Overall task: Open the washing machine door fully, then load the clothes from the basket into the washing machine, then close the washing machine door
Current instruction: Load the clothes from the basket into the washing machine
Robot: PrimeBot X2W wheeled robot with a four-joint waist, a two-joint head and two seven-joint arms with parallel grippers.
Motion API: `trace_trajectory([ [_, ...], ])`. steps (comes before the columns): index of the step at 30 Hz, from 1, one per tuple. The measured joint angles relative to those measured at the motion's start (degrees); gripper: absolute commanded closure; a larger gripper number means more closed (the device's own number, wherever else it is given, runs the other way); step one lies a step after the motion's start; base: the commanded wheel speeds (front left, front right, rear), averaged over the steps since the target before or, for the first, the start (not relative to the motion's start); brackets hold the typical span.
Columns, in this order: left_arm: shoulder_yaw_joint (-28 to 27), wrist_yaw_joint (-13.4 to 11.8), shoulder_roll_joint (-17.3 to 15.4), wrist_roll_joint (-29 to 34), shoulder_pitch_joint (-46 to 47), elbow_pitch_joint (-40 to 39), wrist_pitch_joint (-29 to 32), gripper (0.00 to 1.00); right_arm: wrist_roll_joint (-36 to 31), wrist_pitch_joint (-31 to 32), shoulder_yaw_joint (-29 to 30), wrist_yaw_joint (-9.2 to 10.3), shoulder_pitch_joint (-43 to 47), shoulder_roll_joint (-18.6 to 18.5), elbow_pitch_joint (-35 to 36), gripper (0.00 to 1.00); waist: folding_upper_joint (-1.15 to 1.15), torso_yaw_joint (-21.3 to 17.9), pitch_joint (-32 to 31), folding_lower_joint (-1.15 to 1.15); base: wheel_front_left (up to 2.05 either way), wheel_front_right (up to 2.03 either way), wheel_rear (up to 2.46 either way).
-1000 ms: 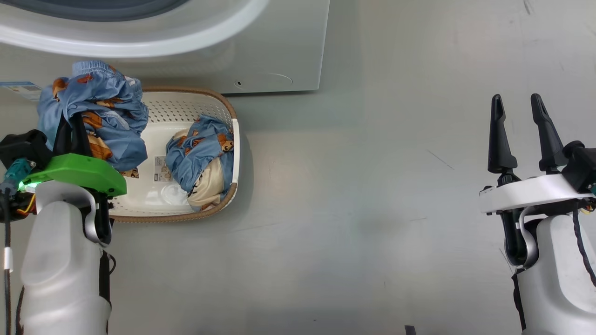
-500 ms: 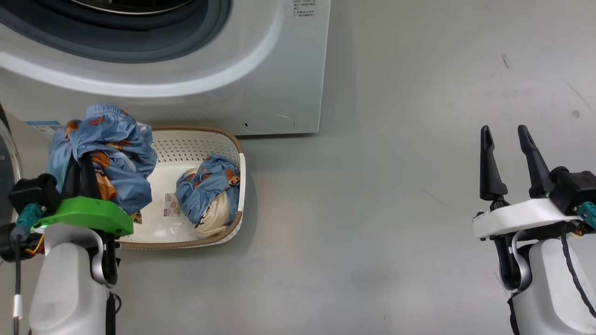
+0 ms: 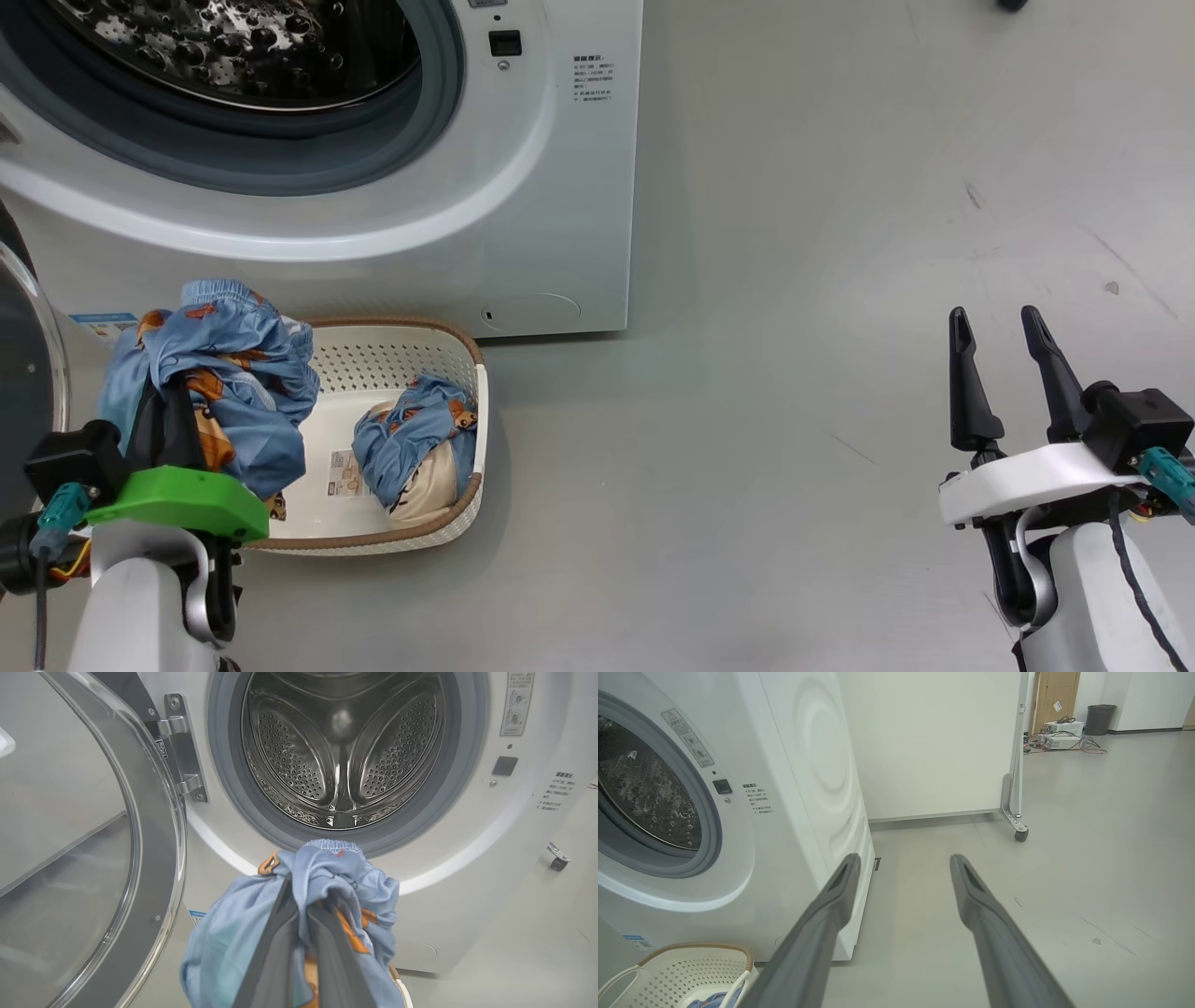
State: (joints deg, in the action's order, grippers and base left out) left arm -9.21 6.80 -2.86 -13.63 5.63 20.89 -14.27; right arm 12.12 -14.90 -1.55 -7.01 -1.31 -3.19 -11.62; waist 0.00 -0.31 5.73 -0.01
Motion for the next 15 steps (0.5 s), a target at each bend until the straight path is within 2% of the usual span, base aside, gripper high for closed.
trace_trajectory([
  [15, 0.1, 0.3, 0.2, -0.1, -4.0, -3.3, 0.0, 1.0, 0.5, 0.0, -0.4, 0.0, 1.9, 0.0, 0.2, 0.0, 0.0, -1.1, -1.4, 0.0, 0.0, 0.0, 0.0],
])
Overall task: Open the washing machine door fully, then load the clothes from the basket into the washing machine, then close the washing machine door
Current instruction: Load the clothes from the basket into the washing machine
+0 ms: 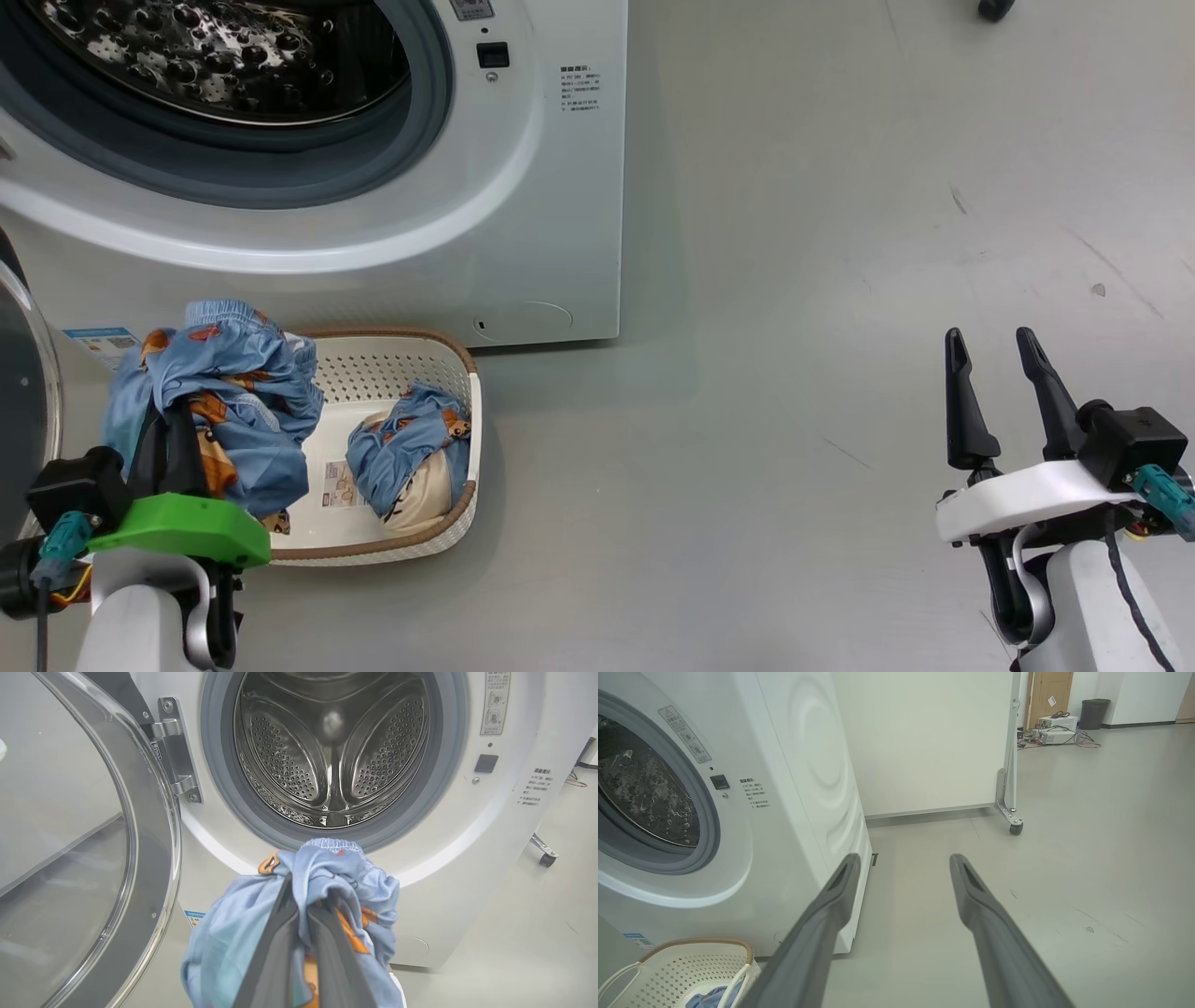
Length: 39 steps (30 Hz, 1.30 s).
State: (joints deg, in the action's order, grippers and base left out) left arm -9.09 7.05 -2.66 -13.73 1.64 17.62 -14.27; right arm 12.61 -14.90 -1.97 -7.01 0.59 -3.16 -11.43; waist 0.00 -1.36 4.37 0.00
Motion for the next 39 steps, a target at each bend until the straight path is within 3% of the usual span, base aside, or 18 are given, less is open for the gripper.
trace_trajectory([
  [20, 0.3, 0.1, 0.2, -1.6, 0.2, -3.7, 0.0, 1.0, 0.5, 0.0, 0.4, 0.0, 0.1, 0.1, 2.4, 0.0, 0.0, 0.2, 5.5, 0.0, 0.0, 0.0, 0.0],
  [39, 0.2, 0.1, 0.5, -2.0, 12.1, -5.6, 0.0, 1.0, 0.4, 0.0, 0.9, 0.0, -3.0, -0.1, 4.5, 0.0, 0.0, 0.6, 15.8, 0.0, 0.0, 0.0, 0.0],
])
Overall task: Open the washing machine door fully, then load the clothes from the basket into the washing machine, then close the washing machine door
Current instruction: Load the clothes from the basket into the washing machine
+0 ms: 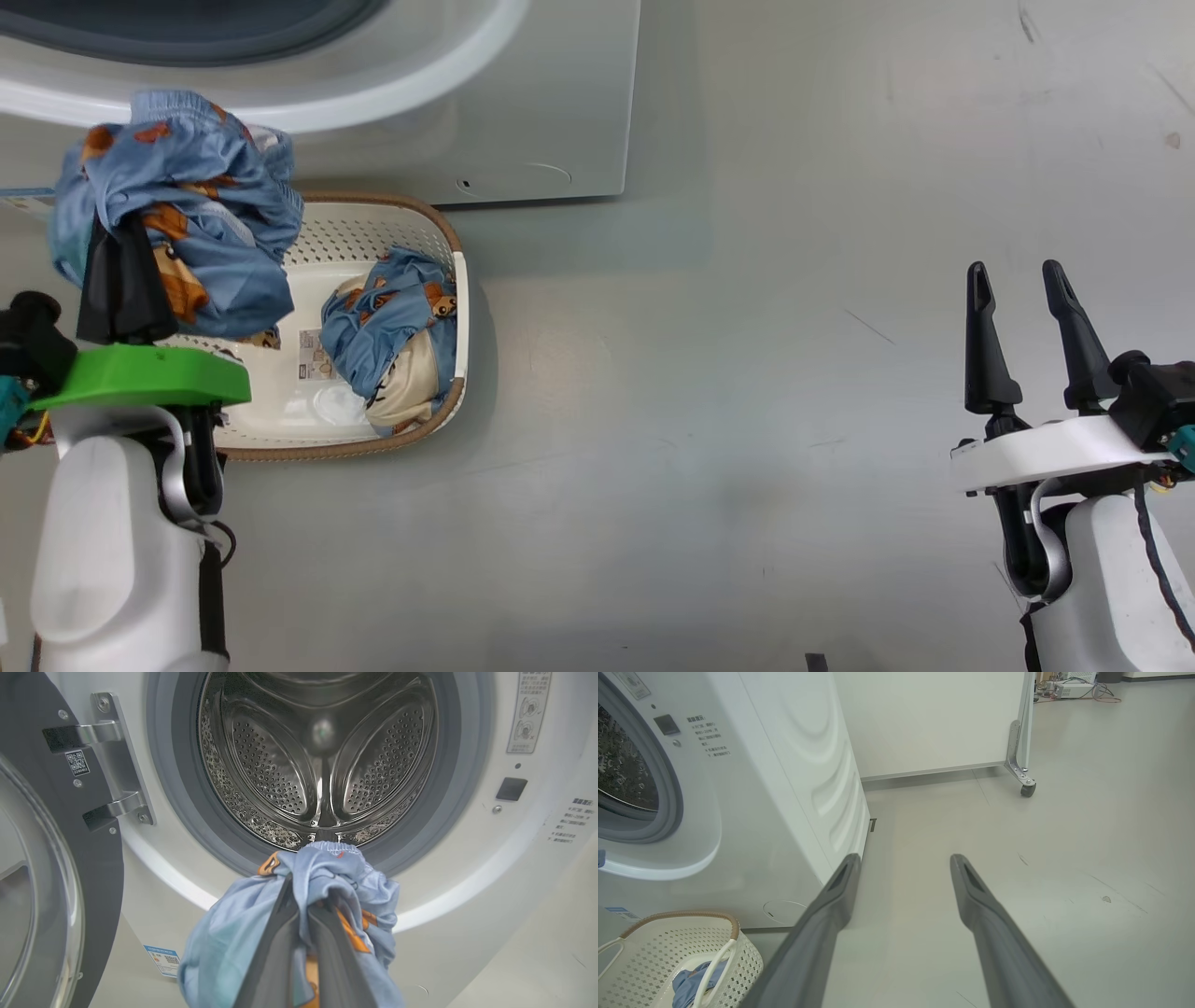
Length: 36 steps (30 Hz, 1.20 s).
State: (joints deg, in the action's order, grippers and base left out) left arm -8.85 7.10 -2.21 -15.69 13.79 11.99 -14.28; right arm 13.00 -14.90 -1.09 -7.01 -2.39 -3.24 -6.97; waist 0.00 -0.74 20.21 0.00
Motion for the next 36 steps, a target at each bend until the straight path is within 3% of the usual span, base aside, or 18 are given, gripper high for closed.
trace_trajectory([
  [10, -0.1, 0.0, -1.7, 0.1, 7.6, 0.5, 0.0, 1.0, 0.0, 0.0, -0.3, 0.0, -2.2, 0.0, 0.4, 0.0, 0.0, -0.4, 4.9, 0.0, 0.0, 0.0, 0.0],
  [25, 0.6, 0.0, -8.0, 0.7, 21.8, 4.1, 0.2, 1.0, 0.0, 0.0, -1.3, 0.0, -4.9, 0.0, 0.4, 0.0, 0.0, -2.4, 10.8, 0.01, 0.0, 0.0, 0.0],
  [36, 3.0, 0.0, -11.4, 0.8, 32.0, 7.5, 4.4, 1.0, 0.0, 0.0, -1.4, 0.0, -6.5, 0.1, 0.4, 0.0, 0.0, -4.2, 14.5, 0.01, 0.0, 0.0, 0.0],
])
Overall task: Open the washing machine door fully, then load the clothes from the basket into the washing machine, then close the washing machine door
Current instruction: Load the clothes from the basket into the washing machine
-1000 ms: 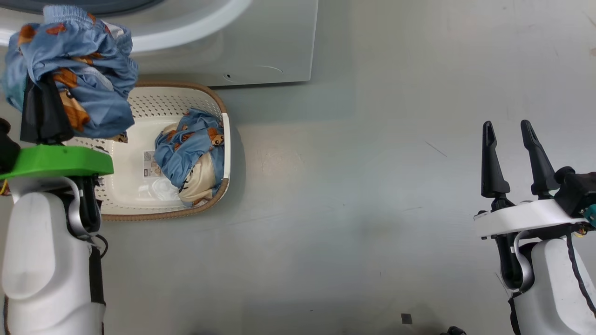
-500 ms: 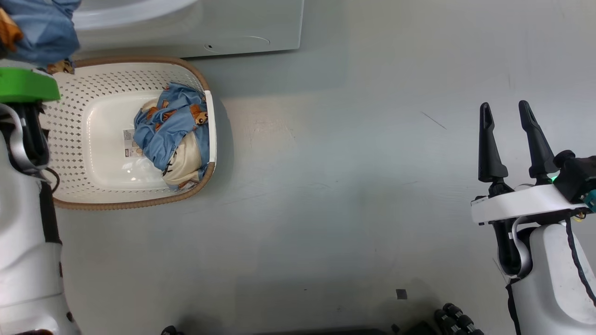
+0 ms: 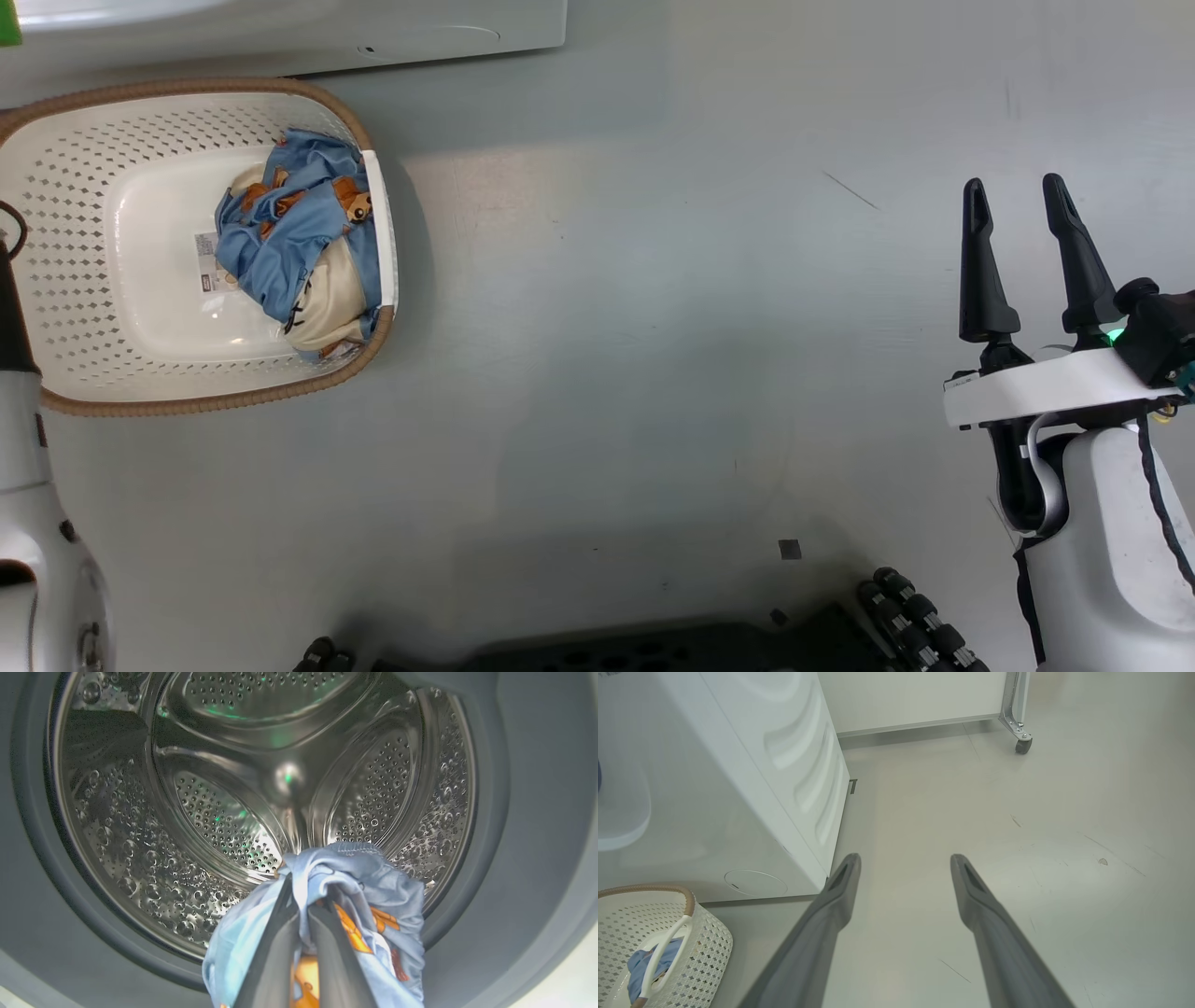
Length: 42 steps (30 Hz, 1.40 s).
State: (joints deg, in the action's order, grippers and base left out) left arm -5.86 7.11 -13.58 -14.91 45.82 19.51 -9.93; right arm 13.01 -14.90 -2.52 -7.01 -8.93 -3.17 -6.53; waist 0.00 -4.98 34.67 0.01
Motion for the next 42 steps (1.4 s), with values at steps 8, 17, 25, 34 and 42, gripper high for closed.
trace_trajectory([
  [8, 0.7, 0.0, -2.2, -1.4, 5.3, 4.8, 4.6, 1.0, 0.1, 0.0, -1.0, 0.0, -0.2, 0.1, 0.1, 0.0, 0.0, -0.9, 3.1, 0.0, 0.0, 0.0, 0.0],
  [17, 3.6, 0.0, -5.4, -1.2, 12.9, 7.7, 9.2, 1.0, 0.6, 0.0, -2.0, 0.0, -0.4, 0.4, 0.1, 0.0, 0.0, -1.5, 7.4, 0.0, 0.0, 0.0, 0.0],
  [25, 4.2, 0.0, -6.3, -2.0, 17.7, 12.0, 10.4, 1.0, 1.1, 0.0, -2.3, 0.0, -1.2, 0.6, 0.1, 0.0, 0.0, -2.3, 10.7, 0.0, 0.0, 0.0, 0.0],
  [34, 6.1, 0.1, -6.4, -1.9, 23.2, 13.2, 9.3, 1.0, 1.1, 0.0, -3.5, -0.01, -1.1, 0.7, 0.1, 0.0, 0.0, -2.4, 13.1, -0.01, 0.0, 0.0, 0.0],
  [42, 7.0, 0.2, -8.1, 1.3, 27.6, 11.8, -0.4, 1.0, 2.1, 0.0, -4.8, -0.01, -1.1, 0.7, 0.0, 0.0, 0.0, -2.6, 14.5, -0.01, 0.0, 0.0, 0.0],
])
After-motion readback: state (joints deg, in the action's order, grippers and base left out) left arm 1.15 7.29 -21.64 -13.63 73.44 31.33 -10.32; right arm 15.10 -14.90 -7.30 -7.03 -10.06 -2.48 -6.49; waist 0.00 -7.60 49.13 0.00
